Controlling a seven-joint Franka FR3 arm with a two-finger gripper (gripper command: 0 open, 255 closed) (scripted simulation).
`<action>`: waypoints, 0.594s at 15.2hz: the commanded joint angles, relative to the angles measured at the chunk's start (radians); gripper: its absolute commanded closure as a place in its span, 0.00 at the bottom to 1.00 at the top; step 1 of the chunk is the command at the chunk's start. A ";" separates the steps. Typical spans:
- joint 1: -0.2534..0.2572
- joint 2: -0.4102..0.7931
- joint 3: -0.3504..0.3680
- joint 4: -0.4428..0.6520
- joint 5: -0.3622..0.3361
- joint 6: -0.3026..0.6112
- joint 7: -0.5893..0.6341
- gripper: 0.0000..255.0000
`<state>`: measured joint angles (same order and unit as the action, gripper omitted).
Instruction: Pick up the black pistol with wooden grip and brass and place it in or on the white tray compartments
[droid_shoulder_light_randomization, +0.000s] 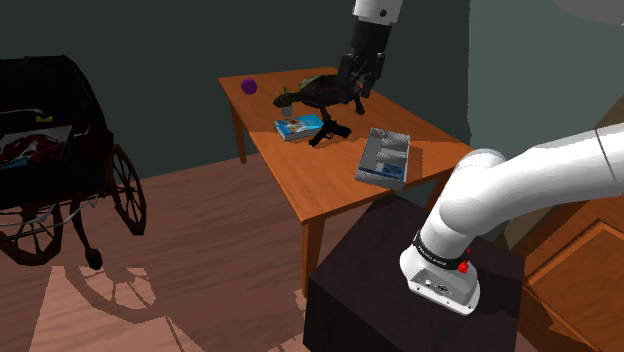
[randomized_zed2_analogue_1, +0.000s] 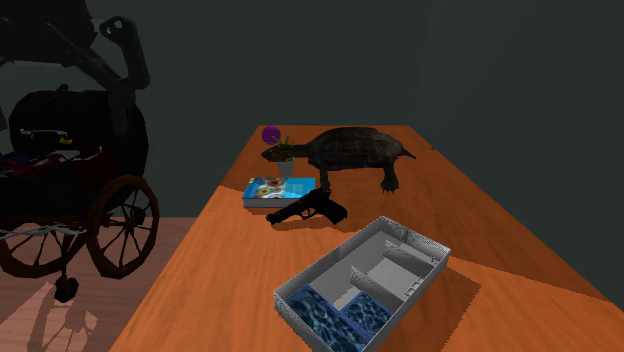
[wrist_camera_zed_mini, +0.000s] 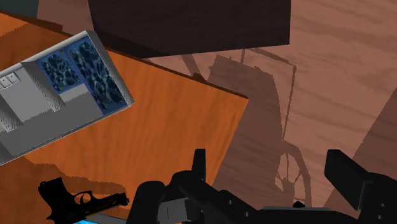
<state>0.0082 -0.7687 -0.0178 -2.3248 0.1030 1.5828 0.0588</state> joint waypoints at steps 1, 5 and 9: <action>0.000 0.000 0.000 0.000 0.000 0.000 0.000 0.00; -0.021 0.011 -0.058 -0.083 -0.052 0.106 -0.089 0.00; -0.044 0.047 -0.120 -0.146 -0.100 0.221 -0.175 0.00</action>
<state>-0.0314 -0.7373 -0.1231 -2.4591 0.0136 1.7706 -0.0954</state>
